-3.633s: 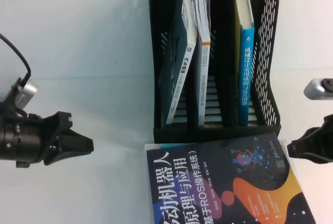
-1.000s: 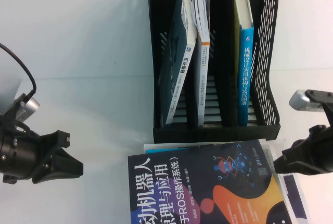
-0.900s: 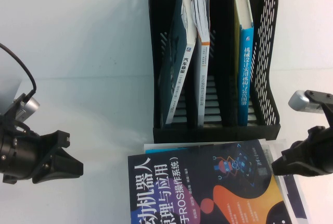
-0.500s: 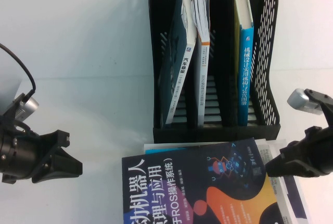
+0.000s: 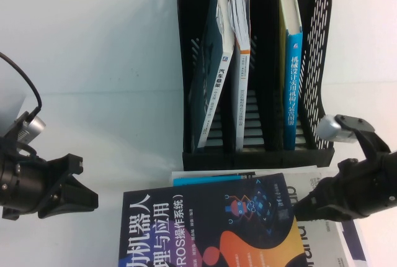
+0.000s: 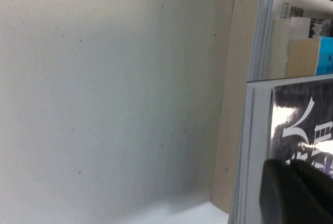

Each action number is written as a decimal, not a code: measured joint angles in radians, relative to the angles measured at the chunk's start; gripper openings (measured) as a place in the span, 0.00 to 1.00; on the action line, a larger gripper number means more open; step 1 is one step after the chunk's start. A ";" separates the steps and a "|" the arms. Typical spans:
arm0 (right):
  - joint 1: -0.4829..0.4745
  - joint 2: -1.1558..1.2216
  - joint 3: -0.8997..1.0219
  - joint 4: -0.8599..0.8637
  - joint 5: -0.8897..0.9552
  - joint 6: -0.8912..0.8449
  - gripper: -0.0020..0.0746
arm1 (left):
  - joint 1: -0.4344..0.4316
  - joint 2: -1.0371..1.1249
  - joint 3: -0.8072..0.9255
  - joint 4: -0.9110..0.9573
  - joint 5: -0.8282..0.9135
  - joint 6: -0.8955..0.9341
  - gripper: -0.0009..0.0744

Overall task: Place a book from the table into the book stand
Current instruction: Push book with right arm, then pick up the book with your left arm

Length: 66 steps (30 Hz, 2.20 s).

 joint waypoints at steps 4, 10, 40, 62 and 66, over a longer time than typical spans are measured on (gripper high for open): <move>0.019 0.000 0.000 0.000 -0.039 0.007 0.02 | 0.000 0.000 0.000 0.002 0.000 -0.003 0.01; 0.022 0.000 0.000 -0.092 -0.074 0.091 0.02 | 0.000 0.000 0.000 0.058 0.000 -0.059 0.03; 0.022 0.000 0.000 -0.158 -0.026 0.131 0.02 | -0.031 0.263 0.129 -0.399 0.116 0.317 0.87; 0.022 -0.237 -0.140 -0.213 -0.023 0.166 0.02 | -0.030 0.232 0.075 -0.391 0.185 0.386 0.17; 0.022 -0.343 -0.140 -0.308 -0.050 0.247 0.02 | -0.032 0.087 -0.010 -0.324 0.182 0.235 0.17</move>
